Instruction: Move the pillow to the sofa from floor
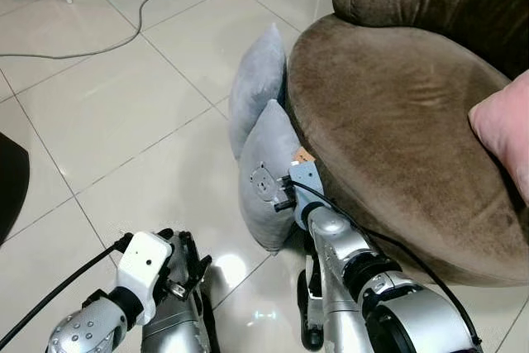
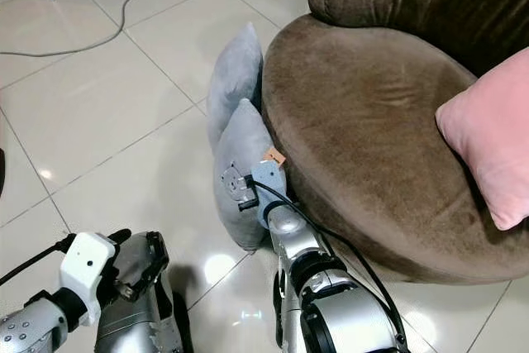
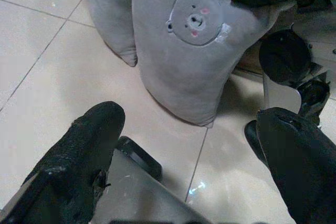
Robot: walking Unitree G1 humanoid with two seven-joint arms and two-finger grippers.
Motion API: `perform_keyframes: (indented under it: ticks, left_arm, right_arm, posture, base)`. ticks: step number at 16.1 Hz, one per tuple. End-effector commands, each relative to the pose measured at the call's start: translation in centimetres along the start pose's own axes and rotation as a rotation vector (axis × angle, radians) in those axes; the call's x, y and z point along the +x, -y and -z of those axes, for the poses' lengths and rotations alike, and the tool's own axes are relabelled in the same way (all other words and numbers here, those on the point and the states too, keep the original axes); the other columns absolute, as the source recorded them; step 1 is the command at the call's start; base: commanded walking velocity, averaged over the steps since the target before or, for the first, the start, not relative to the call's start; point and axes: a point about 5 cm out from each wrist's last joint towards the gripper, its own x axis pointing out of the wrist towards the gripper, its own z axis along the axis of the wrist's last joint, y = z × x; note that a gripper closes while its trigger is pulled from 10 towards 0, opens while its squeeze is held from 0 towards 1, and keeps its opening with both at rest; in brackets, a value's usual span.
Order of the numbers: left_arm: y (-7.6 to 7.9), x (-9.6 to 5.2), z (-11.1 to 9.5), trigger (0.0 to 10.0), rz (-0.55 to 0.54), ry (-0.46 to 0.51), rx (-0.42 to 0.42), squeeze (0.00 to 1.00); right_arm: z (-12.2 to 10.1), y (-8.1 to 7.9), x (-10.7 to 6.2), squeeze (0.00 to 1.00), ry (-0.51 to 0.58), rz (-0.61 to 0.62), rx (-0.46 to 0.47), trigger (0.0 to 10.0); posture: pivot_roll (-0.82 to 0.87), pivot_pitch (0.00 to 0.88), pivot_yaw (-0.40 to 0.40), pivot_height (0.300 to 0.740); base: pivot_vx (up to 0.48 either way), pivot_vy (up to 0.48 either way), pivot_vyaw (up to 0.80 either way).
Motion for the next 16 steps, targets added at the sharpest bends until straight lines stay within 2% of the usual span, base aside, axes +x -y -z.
perform_keyframes:
  ticks: [1, 3, 4, 5, 7, 8, 10, 11, 12, 13, 14, 15, 16]
  left_arm:
    - [0.3, -0.1, 0.4, 10.0, 0.005, -0.017, 0.006, 0.29]
    - [0.0, 0.0, -0.6, 10.0, -0.017, 0.02, 0.019, 0.3]
    - [-0.1, 0.0, -0.8, 10.0, -0.027, 0.028, 0.021, 0.3]
    - [-0.3, 0.0, -1.0, 10.0, -0.039, 0.036, 0.023, 0.3]
    - [-0.4, -0.2, -1.5, 10.0, -0.065, 0.057, 0.046, 0.3]
    - [-0.6, -0.3, -2.1, 10.0, -0.1, 0.084, 0.062, 0.3]
    - [-1.0, -0.4, -4.3, 10.0, -0.164, 0.17, 0.093, 0.29]
    - [-1.1, -0.4, -4.9, 10.0, -0.176, 0.194, 0.102, 0.29]
    - [-1.2, -0.3, -6.7, 10.0, -0.196, 0.252, 0.117, 0.28]
    - [-1.3, -0.1, -8.1, 10.0, -0.207, 0.297, 0.127, 0.28]
    - [-1.3, -0.1, -8.5, 10.0, -0.211, 0.311, 0.131, 0.28]
    - [-1.6, 0.3, -9.5, 10.0, -0.226, 0.342, 0.142, 0.27]
    - [-1.9, 0.5, -10.0, 10.0, -0.24, 0.361, 0.148, 0.27]
  right_arm:
    - [-0.2, -0.6, 0.0, 0.0, 0.019, -0.046, 0.022, 0.0]
    - [-2.1, -1.6, -0.2, 0.0, 0.149, -0.256, 0.098, 0.0]
    - [-2.6, -1.6, -0.5, 0.0, 0.184, -0.297, 0.116, 0.0]
    - [-3.2, -1.3, -0.9, 0.0, 0.235, -0.344, 0.124, 0.0]
    - [-4.9, 0.5, -2.7, 0.0, 0.352, -0.355, 0.143, 0.0]
    - [-6.4, 2.2, -4.3, 0.0, 0.435, -0.331, 0.174, 0.0]
    - [-11.4, 6.1, -8.8, 0.0, 0.646, -0.266, 0.275, 0.0]
    - [-12.6, 6.9, -9.9, 0.0, 0.695, -0.248, 0.282, 0.0]
    - [-15.5, 8.7, -12.4, 0.0, 0.801, -0.185, 0.29, 0.0]
    - [-17.3, 9.5, -14.3, 0.0, 0.867, -0.148, 0.302, 0.0]
    - [-17.9, 9.7, -15.0, 0.0, 0.885, -0.14, 0.31, 0.0]
    - [-19.1, 10.3, -16.5, 0.0, 0.927, -0.089, 0.31, 0.3]
    - [-19.6, 10.6, -17.0, 0.0, 0.91, -0.024, 0.288, 10.0]
  posture:
    - [-0.03, 0.181, -0.003, 0.505]
    - [-0.02, 0.142, -0.007, 0.505]
    - [-0.02, 0.137, -0.007, 0.505]
    - [-0.02, 0.122, -0.004, 0.505]
    - [-0.02, 0.084, -0.001, 0.505]
    - [-0.02, 0.061, 0.002, 0.505]
    - [-0.03, 0.03, 0.006, 0.505]
    - [-0.03, 0.024, 0.01, 0.505]
    - [-0.03, 0.01, 0.019, 0.505]
    - [-0.03, 0.009, 0.022, 0.505]
    - [-0.03, 0.009, 0.022, 0.505]
    - [-0.04, 0.011, 0.025, 0.505]
    - [-0.04, 0.012, 0.028, 0.505]
  base:
    - [0.0, 0.0, 0.0]
    - [0.0, 0.0, 0.0]
    - [0.0, 0.0, 0.0]
    - [0.0, 0.0, 0.0]
    - [0.0, 0.0, 0.0]
    - [0.0, 0.0, 0.0]
    - [0.0, 0.0, 0.0]
    - [0.0, 0.0, 0.0]
    - [0.0, 0.0, 0.0]
    - [0.0, 0.0, 0.0]
    - [0.0, 0.0, 0.0]
    - [0.0, 0.0, 0.0]
    - [0.0, 0.0, 0.0]
